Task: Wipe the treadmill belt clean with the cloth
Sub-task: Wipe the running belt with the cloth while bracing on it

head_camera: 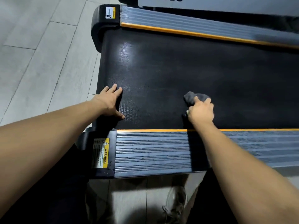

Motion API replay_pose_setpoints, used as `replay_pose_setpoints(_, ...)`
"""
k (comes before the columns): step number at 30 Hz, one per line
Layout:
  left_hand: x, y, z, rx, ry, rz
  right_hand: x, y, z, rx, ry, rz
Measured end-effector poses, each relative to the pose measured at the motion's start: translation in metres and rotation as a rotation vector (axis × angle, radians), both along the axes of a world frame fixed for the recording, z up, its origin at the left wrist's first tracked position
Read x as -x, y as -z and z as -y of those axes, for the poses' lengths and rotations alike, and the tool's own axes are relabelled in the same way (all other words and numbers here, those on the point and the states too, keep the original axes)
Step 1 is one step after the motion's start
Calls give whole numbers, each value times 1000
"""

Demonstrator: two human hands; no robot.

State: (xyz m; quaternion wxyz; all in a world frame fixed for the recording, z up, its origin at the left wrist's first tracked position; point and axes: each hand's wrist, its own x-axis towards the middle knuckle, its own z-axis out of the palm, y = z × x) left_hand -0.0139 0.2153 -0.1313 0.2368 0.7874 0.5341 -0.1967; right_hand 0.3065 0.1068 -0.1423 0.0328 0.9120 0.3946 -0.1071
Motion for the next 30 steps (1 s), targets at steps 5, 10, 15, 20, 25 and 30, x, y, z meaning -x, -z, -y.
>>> replay_pose_setpoints(5,0,4,-4,-17,1,-17,107,0,-5,-140,-307,-122)
replay_pose_setpoints(10,11,17,-11,-15,73,22,193,12,-25,-234,-592,-164)
replay_pose_setpoints(15,31,7,-42,-160,180,81,189,29,-73,-321,-533,-146)
replay_pose_setpoints(20,30,26,-74,-325,115,179,180,40,-175,-398,-460,-29)
replay_pose_setpoints(25,16,54,-101,-432,82,334,163,50,-278,-489,-425,-39)
replay_pose_setpoints(30,12,81,-101,-476,-23,497,136,54,-372,-559,-315,-112)
